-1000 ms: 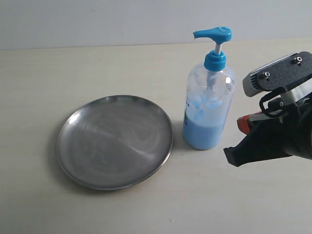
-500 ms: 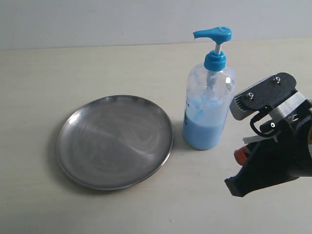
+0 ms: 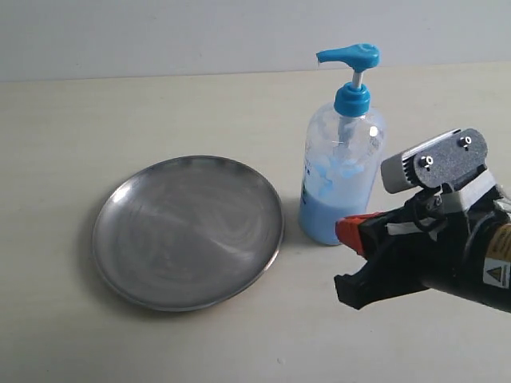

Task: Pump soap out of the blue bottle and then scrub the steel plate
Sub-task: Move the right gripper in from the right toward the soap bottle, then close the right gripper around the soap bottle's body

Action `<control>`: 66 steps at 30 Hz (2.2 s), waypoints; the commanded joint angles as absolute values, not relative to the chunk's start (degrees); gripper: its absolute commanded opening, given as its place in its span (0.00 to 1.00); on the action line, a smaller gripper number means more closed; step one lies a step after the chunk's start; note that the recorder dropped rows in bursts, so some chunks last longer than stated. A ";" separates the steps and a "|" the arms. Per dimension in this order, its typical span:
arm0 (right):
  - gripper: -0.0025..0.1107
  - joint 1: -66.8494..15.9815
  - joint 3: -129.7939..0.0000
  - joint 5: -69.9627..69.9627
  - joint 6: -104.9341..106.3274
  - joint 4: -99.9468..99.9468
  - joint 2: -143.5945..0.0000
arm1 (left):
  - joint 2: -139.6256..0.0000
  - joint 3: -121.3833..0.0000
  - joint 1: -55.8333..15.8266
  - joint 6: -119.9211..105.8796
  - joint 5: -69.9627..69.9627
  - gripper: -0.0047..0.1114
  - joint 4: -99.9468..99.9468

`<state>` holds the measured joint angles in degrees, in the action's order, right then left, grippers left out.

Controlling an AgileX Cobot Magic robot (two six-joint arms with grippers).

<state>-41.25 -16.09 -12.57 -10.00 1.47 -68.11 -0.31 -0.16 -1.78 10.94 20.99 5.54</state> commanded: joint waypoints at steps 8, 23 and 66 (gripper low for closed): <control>0.02 -41.33 -14.82 -29.91 22.32 33.36 -74.12 | 0.00 0.00 -1.68 10.89 20.40 0.04 5.39; 0.02 -41.33 -7.40 -46.85 12.35 21.57 -80.65 | 0.00 0.00 -1.68 10.89 20.40 0.04 5.39; 0.95 -41.33 -15.70 -56.58 3.47 23.97 -94.91 | 0.00 0.00 -1.68 10.89 20.40 0.04 5.39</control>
